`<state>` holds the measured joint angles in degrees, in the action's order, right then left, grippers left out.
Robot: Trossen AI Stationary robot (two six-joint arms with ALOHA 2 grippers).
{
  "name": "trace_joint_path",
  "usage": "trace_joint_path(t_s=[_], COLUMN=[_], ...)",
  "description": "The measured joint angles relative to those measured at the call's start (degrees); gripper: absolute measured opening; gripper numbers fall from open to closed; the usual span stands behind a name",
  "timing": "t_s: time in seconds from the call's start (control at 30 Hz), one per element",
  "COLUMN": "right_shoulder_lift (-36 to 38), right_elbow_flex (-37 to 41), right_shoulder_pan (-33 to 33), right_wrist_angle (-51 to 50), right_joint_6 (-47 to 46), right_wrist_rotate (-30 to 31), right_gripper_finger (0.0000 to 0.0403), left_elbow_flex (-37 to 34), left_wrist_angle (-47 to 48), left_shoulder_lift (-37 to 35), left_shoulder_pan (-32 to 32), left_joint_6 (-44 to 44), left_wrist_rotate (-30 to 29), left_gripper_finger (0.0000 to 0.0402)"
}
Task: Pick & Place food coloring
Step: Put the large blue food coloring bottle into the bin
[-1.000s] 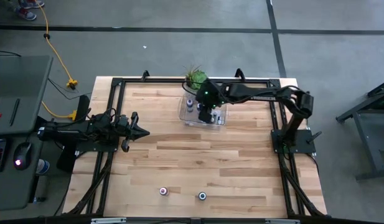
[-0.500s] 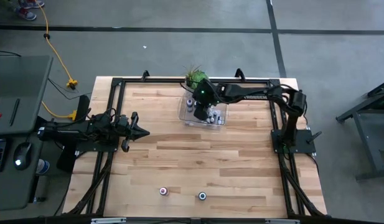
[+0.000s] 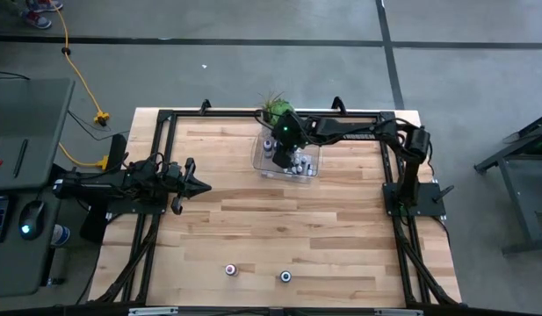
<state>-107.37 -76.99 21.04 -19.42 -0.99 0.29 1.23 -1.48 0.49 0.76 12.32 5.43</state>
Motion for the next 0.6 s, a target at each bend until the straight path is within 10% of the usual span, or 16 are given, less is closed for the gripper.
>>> trace_joint_path(t_s=[0.6], right_shoulder_lift=[0.0], right_elbow_flex=[0.0], right_shoulder_pan=[0.1], right_wrist_angle=[-1.1], right_joint_6=[-1.6], right_wrist_rotate=[-2.3], right_gripper_finger=[0.0150], left_elbow_flex=[0.0], left_wrist_angle=[0.0], left_shoulder_lift=[0.0], left_shoulder_pan=[0.0], left_joint_6=[0.0], left_wrist_rotate=[0.0], left_gripper_finger=[0.0000])
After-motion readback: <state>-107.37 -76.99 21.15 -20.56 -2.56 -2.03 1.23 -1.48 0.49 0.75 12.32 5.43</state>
